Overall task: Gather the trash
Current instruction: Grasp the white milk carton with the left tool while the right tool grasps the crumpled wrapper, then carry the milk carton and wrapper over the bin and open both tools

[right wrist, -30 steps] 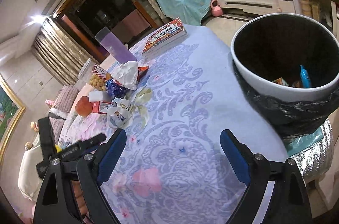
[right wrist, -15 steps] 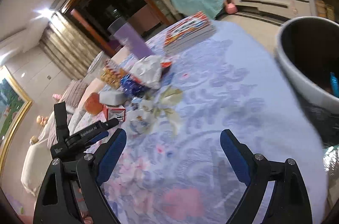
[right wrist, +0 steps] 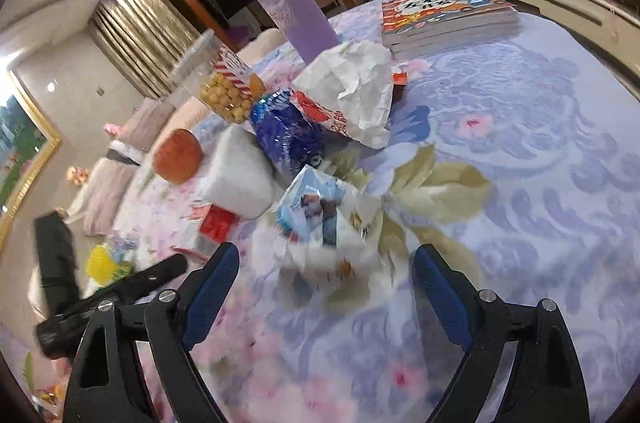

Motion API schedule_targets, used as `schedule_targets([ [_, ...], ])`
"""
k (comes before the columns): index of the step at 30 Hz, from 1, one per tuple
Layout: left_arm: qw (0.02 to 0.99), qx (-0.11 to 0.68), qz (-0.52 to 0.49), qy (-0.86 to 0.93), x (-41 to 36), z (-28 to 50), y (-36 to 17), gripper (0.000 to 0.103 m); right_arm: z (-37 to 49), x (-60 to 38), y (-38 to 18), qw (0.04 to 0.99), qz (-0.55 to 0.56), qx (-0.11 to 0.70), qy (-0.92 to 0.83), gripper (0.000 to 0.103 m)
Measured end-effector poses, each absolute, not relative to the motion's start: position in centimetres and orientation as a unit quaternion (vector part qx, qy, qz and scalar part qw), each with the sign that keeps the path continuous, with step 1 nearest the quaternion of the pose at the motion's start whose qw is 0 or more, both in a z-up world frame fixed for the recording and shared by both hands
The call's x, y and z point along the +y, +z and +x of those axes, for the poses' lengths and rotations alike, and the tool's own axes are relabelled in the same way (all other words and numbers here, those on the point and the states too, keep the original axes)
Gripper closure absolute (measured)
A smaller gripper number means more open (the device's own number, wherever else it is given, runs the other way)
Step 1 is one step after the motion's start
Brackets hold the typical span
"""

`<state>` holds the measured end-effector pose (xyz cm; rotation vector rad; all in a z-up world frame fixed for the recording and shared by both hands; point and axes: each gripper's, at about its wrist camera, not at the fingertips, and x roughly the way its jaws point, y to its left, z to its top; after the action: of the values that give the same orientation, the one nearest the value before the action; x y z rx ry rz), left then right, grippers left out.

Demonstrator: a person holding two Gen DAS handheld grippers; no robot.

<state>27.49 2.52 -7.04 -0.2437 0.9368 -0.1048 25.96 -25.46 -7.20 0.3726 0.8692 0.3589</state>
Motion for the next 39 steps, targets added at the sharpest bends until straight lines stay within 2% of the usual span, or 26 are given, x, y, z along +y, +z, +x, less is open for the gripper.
schedule_targets([
  [4, 0.890, 0.450, -0.061, -0.035, 0.2, 29.0, -7.5, 0.019, 25.8, -25.1, -7.3, 0.881, 0.150, 0.417, 0.166, 0.052],
  [7, 0.889, 0.452, -0.065, -0.045, -0.1, 29.5, -7.3, 0.019, 25.5, -25.7, -7.4, 0.879, 0.167, 0.412, 0.171, 0.056],
  [17, 0.906, 0.420, -0.047, -0.008, -1.3, 31.0, -6.7, 0.021, 23.4, -27.8, -7.7, 0.877, 0.221, 0.392, 0.170, 0.059],
  [20, 0.902, 0.428, -0.047, -0.014, -1.1, 31.5, -7.4, 0.051, 22.5, -28.4, -7.6, 0.879, 0.224, 0.389, 0.164, 0.059],
  [23, 0.901, 0.431, -0.042, -0.024, -1.1, 30.4, -7.7, 0.057, 21.8, -28.9, -7.4, 0.880, 0.227, 0.386, 0.160, 0.059],
  [30, 0.900, 0.426, -0.055, -0.077, -2.6, 24.7, -7.0, 0.057, 20.0, -29.7, -6.8, 0.885, 0.224, 0.377, 0.156, 0.059],
  [39, 0.893, 0.417, -0.039, -0.167, -8.9, 20.4, -5.5, 0.057, 15.9, -34.1, -5.7, 0.894, 0.236, 0.358, 0.130, 0.060],
])
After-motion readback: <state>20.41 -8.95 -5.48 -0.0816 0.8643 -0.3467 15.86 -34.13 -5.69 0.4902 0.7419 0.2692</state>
